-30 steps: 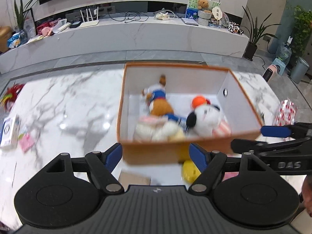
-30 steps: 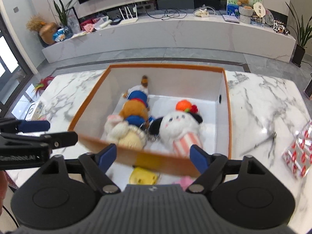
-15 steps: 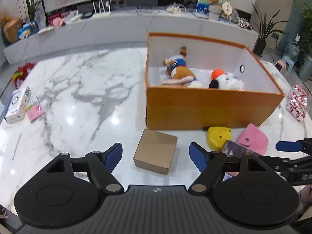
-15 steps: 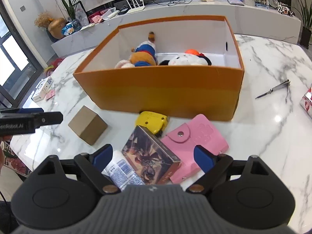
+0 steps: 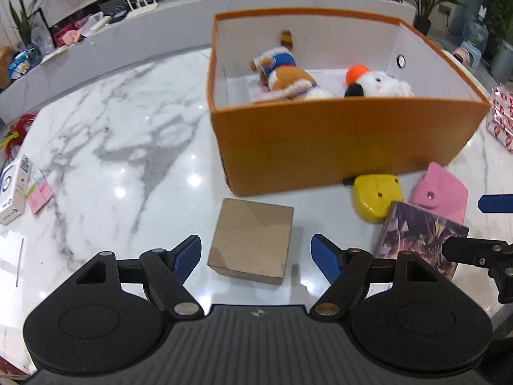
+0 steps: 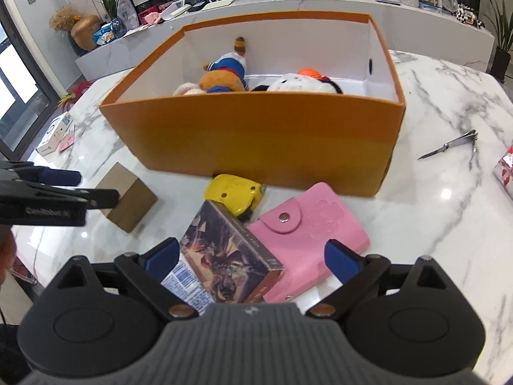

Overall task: Organize objects
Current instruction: 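Raise both tools out of the box toward the remaining items, then close right tool on illustrated card box while left tool approaches beige square box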

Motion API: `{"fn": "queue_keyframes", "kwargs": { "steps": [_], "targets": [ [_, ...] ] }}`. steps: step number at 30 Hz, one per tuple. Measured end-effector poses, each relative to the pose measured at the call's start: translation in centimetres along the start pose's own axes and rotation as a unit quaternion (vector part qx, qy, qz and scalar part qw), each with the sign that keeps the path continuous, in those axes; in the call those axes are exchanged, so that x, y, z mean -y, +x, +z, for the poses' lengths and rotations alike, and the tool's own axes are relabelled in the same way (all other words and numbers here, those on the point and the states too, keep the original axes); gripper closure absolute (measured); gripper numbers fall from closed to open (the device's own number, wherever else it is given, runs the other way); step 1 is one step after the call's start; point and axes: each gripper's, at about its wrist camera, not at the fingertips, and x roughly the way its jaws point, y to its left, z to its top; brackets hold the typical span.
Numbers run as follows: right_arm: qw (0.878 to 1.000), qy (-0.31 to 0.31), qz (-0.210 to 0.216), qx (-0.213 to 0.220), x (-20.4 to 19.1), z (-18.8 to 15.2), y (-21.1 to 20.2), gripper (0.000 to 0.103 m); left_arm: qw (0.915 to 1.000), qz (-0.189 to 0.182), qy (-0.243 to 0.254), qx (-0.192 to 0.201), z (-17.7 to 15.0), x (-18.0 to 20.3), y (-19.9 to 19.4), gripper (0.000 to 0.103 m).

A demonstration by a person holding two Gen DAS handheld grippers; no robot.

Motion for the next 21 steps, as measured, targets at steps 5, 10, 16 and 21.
{"fn": "queue_keyframes", "kwargs": {
  "steps": [5,10,16,21],
  "targets": [
    [1.0,-0.001,0.003,0.001,-0.1,-0.4,-0.4,0.005,0.9997,-0.016,-0.013,-0.014,0.1,-0.6,1.2,0.014],
    [1.0,0.004,0.008,0.0,0.0,-0.7,-0.6,0.005,0.9994,-0.015,-0.02,-0.024,0.1,-0.7,2.3,0.014],
    [1.0,-0.007,-0.002,-0.006,-0.4,-1.0,-0.1,0.005,0.9993,-0.008,-0.01,-0.036,-0.2,-0.3,3.3,0.014],
    [0.999,-0.04,-0.025,-0.012,-1.1,-1.1,0.6,0.005,0.9992,0.0,-0.002,-0.04,-0.5,0.1,3.7,0.014]
  ]
}}
